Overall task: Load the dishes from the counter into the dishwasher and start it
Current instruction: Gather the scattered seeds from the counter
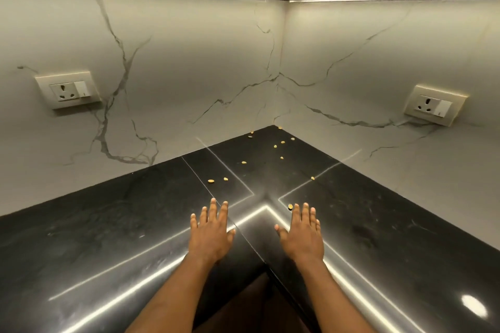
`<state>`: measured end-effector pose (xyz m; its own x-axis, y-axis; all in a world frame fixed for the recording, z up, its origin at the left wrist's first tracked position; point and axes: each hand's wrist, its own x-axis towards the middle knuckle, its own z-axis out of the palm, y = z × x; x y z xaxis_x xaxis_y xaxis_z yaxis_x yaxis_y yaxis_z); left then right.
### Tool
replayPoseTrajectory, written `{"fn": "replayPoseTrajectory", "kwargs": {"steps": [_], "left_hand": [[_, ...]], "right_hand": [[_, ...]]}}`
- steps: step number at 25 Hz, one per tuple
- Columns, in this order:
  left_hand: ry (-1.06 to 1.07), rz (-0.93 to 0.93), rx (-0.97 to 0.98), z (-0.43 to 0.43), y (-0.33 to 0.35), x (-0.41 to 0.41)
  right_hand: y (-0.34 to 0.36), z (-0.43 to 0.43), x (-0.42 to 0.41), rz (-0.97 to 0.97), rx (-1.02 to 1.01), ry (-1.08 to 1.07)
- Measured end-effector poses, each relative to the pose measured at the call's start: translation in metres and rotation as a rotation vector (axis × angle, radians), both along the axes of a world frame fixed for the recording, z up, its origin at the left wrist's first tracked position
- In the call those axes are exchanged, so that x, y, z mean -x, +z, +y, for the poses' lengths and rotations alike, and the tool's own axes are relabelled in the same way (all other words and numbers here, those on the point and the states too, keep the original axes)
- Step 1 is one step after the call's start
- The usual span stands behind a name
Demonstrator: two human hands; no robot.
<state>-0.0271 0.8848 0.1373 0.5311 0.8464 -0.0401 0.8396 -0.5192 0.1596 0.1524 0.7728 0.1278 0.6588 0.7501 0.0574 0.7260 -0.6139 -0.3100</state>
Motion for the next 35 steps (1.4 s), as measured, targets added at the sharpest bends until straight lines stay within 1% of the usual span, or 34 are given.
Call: {"fn": "replayPoseTrajectory", "kwargs": {"steps": [4, 10, 11, 13, 15, 19, 21, 24, 27, 29, 31, 35], "left_hand": [[-0.022, 0.012, 0.053, 0.068, -0.018, -0.013], [0.078, -0.101, 0.104, 0.142, -0.052, -0.040], [0.097, -0.111, 0.126, 0.151, -0.058, -0.044], [0.125, -0.109, 0.136, 0.173, -0.068, -0.054], [0.153, -0.119, 0.173, 0.196, -0.077, -0.065], [0.186, -0.105, 0.225, 0.221, -0.094, -0.096], [0.170, -0.094, 0.214, 0.228, -0.097, -0.117], [0.126, -0.129, 0.205, 0.244, -0.097, -0.156], [0.083, -0.142, 0.214, 0.258, -0.095, -0.191], [0.054, -0.145, 0.205, 0.265, -0.101, -0.211], [0.003, -0.150, 0.186, 0.271, -0.104, -0.231], [-0.097, -0.148, 0.148, 0.277, -0.106, -0.262]], "right_hand": [[-0.023, 0.054, -0.010, 0.068, 0.065, -0.048], [-0.064, 0.106, -0.040, 0.146, 0.107, -0.138], [-0.070, 0.115, -0.044, 0.145, 0.118, -0.148], [-0.080, 0.137, -0.049, 0.079, 0.128, -0.154], [-0.086, 0.159, -0.054, 0.028, 0.095, -0.157], [-0.093, 0.201, -0.082, 0.018, 0.116, -0.139], [-0.095, 0.214, -0.098, 0.046, 0.103, -0.240], [-0.096, 0.230, -0.128, 0.075, 0.037, -0.498], [-0.092, 0.238, -0.165, 0.095, -0.017, -0.653], [-0.095, 0.242, -0.193, 0.102, 0.002, -0.622], [-0.097, 0.249, -0.214, 0.087, 0.022, -0.495], [-0.096, 0.270, -0.217, 0.013, 0.070, -0.242]]}}
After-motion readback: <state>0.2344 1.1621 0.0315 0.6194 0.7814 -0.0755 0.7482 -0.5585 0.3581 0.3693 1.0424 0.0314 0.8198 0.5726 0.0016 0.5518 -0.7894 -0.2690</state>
